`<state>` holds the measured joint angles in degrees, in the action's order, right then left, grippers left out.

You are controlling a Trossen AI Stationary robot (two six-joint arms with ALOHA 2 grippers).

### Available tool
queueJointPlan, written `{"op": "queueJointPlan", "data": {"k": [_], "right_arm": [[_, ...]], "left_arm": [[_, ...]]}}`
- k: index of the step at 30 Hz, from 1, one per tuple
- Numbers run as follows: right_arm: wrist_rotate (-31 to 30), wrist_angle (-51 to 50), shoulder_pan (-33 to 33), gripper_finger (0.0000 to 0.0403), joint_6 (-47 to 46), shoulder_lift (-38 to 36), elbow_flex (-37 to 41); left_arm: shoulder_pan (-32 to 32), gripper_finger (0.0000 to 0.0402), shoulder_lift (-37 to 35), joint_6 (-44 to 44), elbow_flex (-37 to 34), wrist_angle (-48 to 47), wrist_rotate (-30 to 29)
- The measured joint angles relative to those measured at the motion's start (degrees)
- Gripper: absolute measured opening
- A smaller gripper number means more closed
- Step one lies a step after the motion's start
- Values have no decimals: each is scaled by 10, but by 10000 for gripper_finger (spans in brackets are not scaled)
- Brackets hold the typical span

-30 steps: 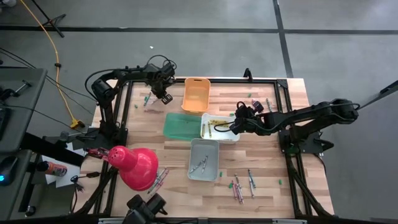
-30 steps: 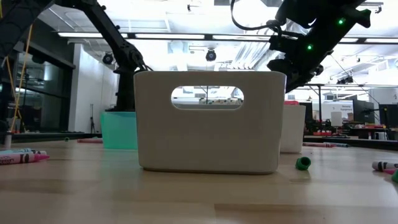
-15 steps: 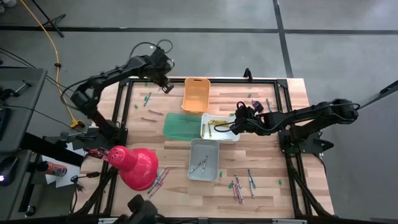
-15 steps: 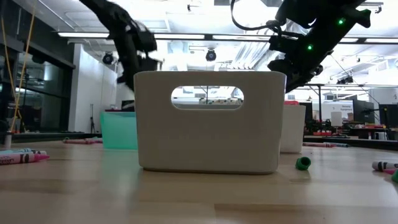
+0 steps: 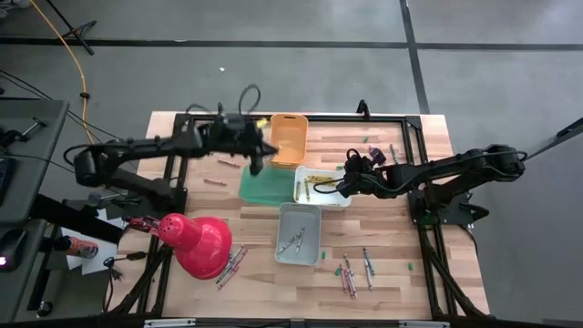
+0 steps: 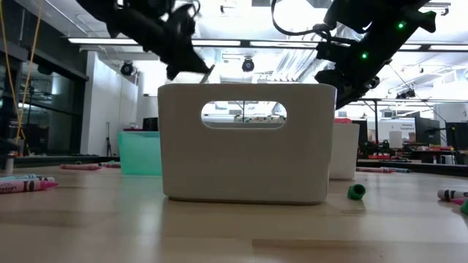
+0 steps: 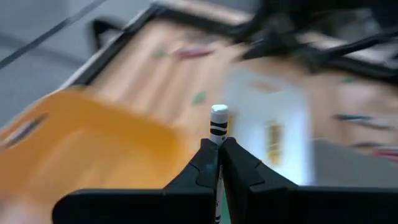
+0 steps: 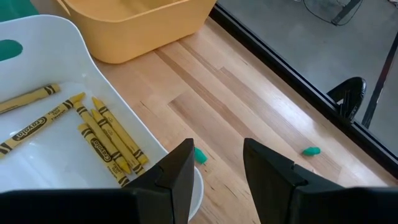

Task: Sort crayons
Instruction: Put the white crayon into the gray bin

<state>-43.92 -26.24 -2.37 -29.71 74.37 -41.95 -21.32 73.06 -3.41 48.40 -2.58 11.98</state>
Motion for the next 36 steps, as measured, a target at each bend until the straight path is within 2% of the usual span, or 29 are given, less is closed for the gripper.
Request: {"op": "queueJointPlan", "data": {"k": [5, 9, 11, 15, 20, 31, 36], "right_arm": [[-2, 0, 0, 133, 1, 0, 0], [-4, 1, 0, 133, 1, 0, 0], [-4, 1, 0, 133, 1, 0, 0], [-4, 6, 0, 133, 1, 0, 0], [-5, 8, 0, 133, 2, 0, 0], [-5, 7, 0, 133, 7, 0, 0], [-5, 7, 0, 133, 6, 0, 0]], "left_arm": [[135, 0, -3, -23, -53, 172, -2], [236, 0, 20, -21, -75, 286, -9], [278, 0, 39, -19, -77, 326, -31], [338, 0, 70, 19, -78, 374, -112], [348, 0, 80, 30, -78, 395, -165], [342, 0, 80, 23, -78, 393, -168], [373, 0, 123, 88, -77, 377, -168]]}}
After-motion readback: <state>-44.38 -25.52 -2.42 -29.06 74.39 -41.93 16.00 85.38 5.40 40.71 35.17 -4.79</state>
